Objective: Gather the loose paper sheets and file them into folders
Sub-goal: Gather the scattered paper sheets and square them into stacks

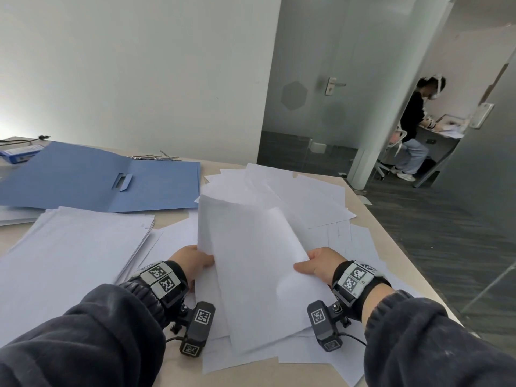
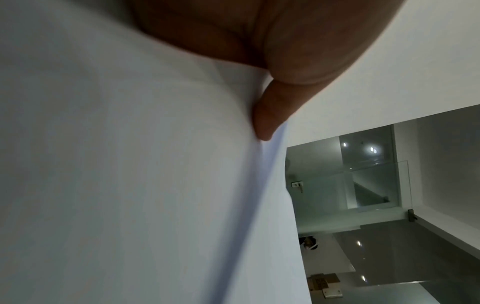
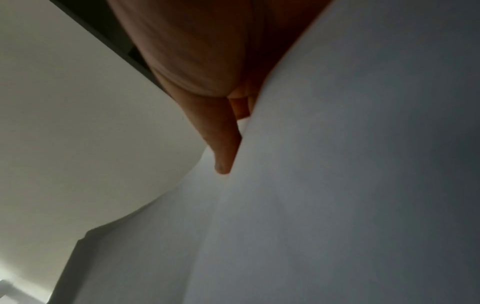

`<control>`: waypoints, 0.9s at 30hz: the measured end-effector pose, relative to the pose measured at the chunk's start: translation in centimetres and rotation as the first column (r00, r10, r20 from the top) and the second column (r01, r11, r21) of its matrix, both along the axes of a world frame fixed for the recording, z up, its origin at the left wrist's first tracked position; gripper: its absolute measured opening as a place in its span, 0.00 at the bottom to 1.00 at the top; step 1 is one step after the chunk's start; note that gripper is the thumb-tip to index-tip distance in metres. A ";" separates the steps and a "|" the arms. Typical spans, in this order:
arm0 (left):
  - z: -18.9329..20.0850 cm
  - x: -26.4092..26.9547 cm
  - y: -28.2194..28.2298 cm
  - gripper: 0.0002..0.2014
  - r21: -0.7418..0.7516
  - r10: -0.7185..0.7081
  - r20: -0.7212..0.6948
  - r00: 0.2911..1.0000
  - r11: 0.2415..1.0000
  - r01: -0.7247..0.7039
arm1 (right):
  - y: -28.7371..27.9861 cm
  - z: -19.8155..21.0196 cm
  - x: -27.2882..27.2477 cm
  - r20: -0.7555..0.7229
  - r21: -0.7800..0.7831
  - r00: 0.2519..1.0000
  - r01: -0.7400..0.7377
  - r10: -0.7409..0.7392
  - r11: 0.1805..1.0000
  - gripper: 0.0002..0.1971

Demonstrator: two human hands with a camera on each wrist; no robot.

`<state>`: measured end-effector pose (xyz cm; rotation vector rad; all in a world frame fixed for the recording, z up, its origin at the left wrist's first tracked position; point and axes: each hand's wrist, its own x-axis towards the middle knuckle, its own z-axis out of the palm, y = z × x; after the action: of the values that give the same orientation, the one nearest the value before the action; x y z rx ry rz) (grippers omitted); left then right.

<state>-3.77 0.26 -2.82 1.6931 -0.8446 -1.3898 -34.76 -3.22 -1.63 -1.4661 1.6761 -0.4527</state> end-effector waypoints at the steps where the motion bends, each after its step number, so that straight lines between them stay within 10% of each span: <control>1: 0.2 -0.1 0.2 0.09 0.017 0.020 -0.036 0.999 1.000 -0.019 | -0.2 0.0 -0.5 -0.021 -0.037 0.999 0.026 -0.027 0.999 0.13; 9: 0.8 -0.6 0.8 0.13 0.009 0.040 -0.124 0.991 0.999 -0.039 | 0.6 0.4 1.0 0.006 -0.139 1.000 -0.001 0.002 0.990 0.06; 16: 1.0 -0.5 1.0 0.09 0.013 0.016 -0.119 0.993 1.000 -0.014 | -0.2 0.4 3.4 0.011 -0.109 0.999 -0.036 0.038 0.993 0.33; 19: 1.2 -0.6 0.5 0.08 -0.025 0.061 -0.213 0.975 0.997 -0.068 | -1.5 1.2 2.0 -0.044 -0.159 0.997 0.060 -0.067 0.985 0.20; 22: 1.7 -1.2 -0.7 0.09 -0.060 0.077 -0.331 0.940 0.993 -0.102 | -3.5 2.9 0.4 -0.285 -0.288 0.951 0.035 -0.121 0.957 0.12; 27: 1.7 -2.5 -3.0 0.13 -0.067 0.129 -0.506 0.853 0.980 -0.188 | -7.2 5.6 -0.6 -0.746 -0.260 0.663 -0.211 -0.057 0.942 0.12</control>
<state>-6.31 -2.77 -1.16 1.1963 -0.4637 -1.5352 -35.31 -10.45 3.97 -2.1662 2.2293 -0.0471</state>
